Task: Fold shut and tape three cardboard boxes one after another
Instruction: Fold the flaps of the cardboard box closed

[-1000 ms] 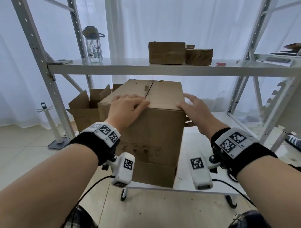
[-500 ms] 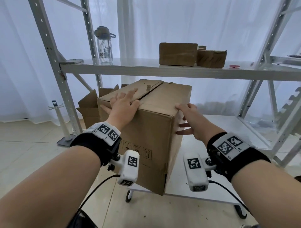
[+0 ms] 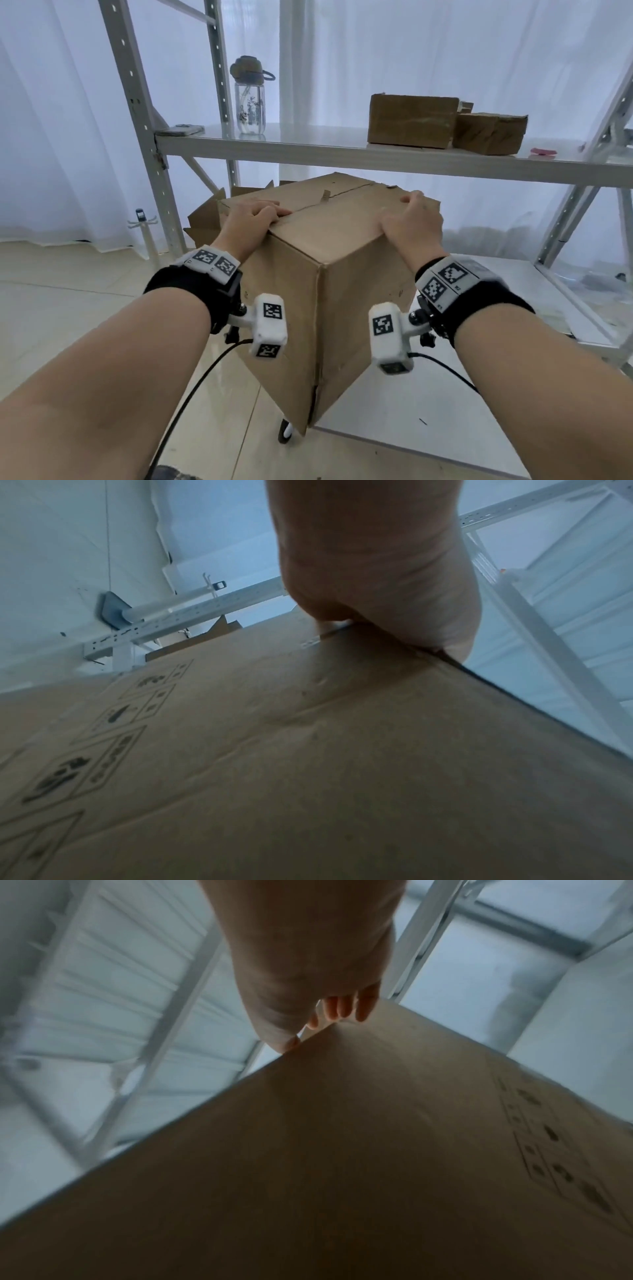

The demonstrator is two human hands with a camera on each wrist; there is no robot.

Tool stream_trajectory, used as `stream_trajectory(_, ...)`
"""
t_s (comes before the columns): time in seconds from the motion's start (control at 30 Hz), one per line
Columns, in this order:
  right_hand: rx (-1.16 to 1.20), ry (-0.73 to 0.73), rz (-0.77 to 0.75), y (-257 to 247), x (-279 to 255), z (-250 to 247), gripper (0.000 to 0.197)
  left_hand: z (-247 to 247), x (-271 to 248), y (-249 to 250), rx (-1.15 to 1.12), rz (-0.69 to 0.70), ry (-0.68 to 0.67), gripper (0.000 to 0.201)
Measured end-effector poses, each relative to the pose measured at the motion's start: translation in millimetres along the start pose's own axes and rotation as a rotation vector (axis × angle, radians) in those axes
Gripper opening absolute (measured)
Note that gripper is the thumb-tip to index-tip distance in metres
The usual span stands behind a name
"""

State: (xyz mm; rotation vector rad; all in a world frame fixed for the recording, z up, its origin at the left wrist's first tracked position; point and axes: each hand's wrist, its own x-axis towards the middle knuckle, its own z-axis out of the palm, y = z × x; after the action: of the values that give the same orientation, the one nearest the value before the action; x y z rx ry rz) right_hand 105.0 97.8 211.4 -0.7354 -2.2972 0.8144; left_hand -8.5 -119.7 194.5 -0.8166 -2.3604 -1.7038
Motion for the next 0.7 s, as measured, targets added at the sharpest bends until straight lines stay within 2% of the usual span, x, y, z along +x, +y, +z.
stream_trajectory(0.07,-0.031,0.031,0.089,13.3,22.7,0.0,0.06,3.3,0.5,1.1,0.002,-0.029,0.018,0.028)
stream_trajectory(0.13,0.002,-0.016,0.172,24.8,42.5,0.9,0.069,3.6,0.5,3.8,0.073,-0.091,0.065,0.018)
stream_trajectory(0.2,0.06,-0.046,0.214,32.8,60.2,3.4,0.074,2.8,2.6,5.5,0.14,-0.171,0.076,0.021)
stream_trajectory(0.3,0.148,-0.073,0.227,37.8,75.9,4.6,0.084,1.3,4.2,9.0,0.221,-0.276,0.017,0.028)
stream_trajectory(0.37,0.224,-0.113,0.211,42.3,82.4,4.6,0.088,2.9,3.0,22.1,0.219,-0.293,-0.017,0.026)
stream_trajectory(0.4,0.264,-0.129,0.202,43.9,83.6,5.2,0.09,4.8,5.3,25.8,0.249,-0.303,-0.006,0.021)
stream_trajectory(0.47,0.309,-0.146,0.196,44.2,84.0,6.7,0.093,7.6,6.8,33.2,0.357,-0.353,0.035,0.028)
stream_trajectory(0.5,0.31,-0.154,0.205,42.9,83.5,7.5,0.093,6.4,5.6,34.9,0.388,-0.404,0.08,0.032)
stream_trajectory(0.53,0.315,-0.164,0.204,40.0,81.5,7.0,0.09,3.3,2.9,34.5,0.412,-0.405,0.141,0.033)
stream_trajectory(0.57,0.339,-0.175,0.201,36.8,78.9,7.1,0.086,-1.4,2.0,31.3,0.481,-0.399,0.145,0.031)
stream_trajectory(0.63,0.42,-0.175,0.172,31.4,71.8,8.3,0.07,-14.9,-3.4,23.4,0.621,-0.395,0.055,0.026)
stream_trajectory(0.7,0.476,-0.129,0.158,25.5,58.7,9.6,0.053,-32.4,-12.0,17.2,0.62,-0.357,0.05,0.022)
